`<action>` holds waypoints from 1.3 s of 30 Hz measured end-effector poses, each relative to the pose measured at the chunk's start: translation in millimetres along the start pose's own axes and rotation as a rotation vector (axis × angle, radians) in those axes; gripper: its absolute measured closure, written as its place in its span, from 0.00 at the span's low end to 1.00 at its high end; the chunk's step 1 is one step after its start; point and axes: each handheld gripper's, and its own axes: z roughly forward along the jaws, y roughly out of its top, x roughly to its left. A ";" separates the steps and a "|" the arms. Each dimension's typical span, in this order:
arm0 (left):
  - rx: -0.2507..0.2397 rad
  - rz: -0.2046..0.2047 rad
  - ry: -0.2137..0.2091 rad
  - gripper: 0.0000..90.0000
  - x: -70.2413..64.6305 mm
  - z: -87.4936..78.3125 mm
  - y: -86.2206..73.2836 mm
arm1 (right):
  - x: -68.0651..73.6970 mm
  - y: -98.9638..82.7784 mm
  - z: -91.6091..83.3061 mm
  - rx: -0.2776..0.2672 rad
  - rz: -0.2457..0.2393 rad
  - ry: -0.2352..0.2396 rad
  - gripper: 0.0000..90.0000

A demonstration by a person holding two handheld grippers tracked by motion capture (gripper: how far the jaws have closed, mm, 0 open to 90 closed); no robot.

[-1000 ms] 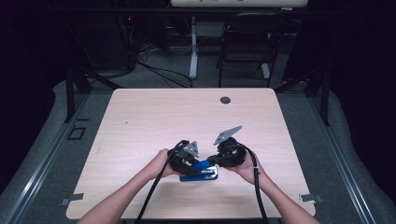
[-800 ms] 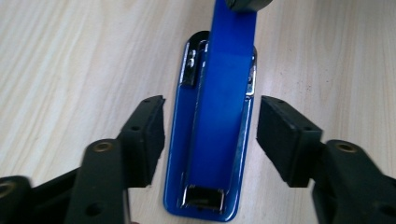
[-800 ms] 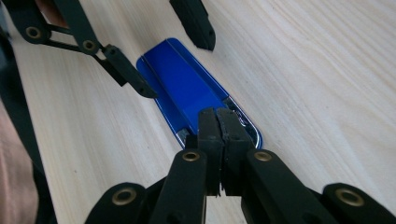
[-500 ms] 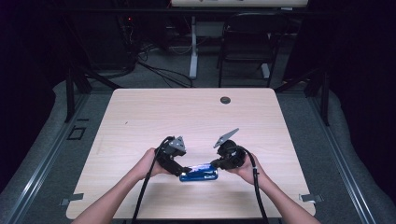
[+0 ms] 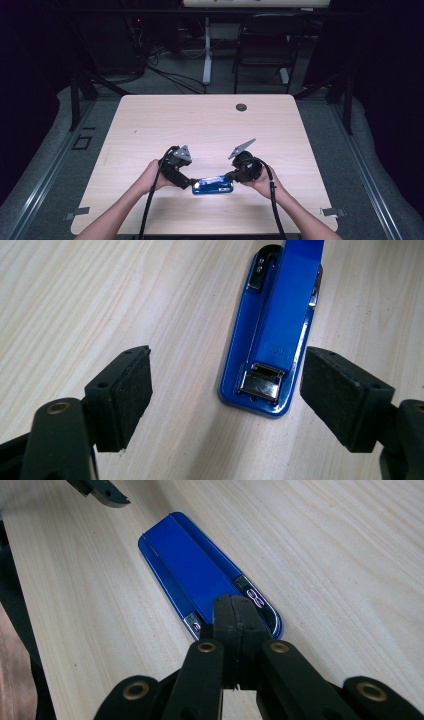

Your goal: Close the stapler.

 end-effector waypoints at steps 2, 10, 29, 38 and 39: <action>-0.009 -0.007 0.010 0.22 1.2 -3.1 -2.7 | -0.3 -0.2 -1.5 -0.015 0.004 0.006 1.00; -0.031 -0.062 0.070 0.18 6.1 -14.3 -14.5 | -11.9 -2.2 -22.1 -0.063 0.036 -0.077 0.79; -0.037 -0.214 0.235 0.08 20.8 -44.0 -51.7 | -33.6 -27.7 -54.5 -0.051 0.091 -0.303 0.20; 0.016 -0.284 0.322 0.03 35.8 -46.4 -66.9 | -47.8 -46.5 -69.8 -0.044 0.132 -0.381 0.11; 0.015 -0.295 0.333 0.03 37.3 -46.1 -68.4 | -49.7 -49.2 -70.9 -0.048 0.142 -0.384 0.09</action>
